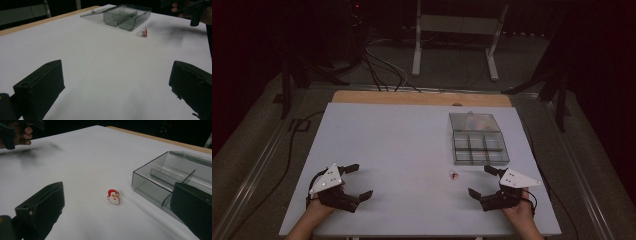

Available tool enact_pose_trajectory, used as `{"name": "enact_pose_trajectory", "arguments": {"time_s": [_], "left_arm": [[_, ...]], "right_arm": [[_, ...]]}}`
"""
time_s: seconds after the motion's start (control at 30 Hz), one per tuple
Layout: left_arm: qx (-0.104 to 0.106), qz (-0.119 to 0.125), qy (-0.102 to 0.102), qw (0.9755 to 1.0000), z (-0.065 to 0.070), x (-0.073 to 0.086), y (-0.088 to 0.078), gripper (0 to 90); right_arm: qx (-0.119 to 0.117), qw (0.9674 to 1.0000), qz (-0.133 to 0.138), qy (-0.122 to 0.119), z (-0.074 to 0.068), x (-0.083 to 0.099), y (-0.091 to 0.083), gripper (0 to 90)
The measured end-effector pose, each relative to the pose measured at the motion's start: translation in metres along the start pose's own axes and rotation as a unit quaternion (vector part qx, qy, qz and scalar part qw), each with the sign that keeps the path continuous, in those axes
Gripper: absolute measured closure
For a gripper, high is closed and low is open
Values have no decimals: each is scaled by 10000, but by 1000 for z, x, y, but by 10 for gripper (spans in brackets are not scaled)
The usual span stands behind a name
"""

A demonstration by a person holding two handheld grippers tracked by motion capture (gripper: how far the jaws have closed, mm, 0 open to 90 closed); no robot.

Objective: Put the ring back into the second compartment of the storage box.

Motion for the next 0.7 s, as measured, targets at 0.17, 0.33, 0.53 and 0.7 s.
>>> {"name": "enact_pose_trajectory", "arguments": {"time_s": [0.17, 0.33, 0.53, 0.7], "left_arm": [[11, 19, 2, 10000, 0, -1, 0, 9], [24, 19, -28, 10000, 0, 0, 0, 9], [28, 71, -54, 10000, -2, 0, -1, 9], [50, 53, -35, 10000, -1, 0, 0, 9]], "right_arm": [[48, 10000, -10, -39, 0, 0, -1, 0], [67, 9999, -87, -62, -1, 1, 0, 0], [213, 9998, -42, 42, -1, -3, -3, 0], [238, 9997, 21, 83, -3, -5, -4, 0]]}}
Point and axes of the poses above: each handheld gripper's, and its own axes: y roughly forward along the jaws, x roughly out of its underside, z roughly to its right, the point moved 4 cm from there along y, roughly forward along the jaws, and after that the axes turned 5 degrees about -x, right-handed, at the moved point
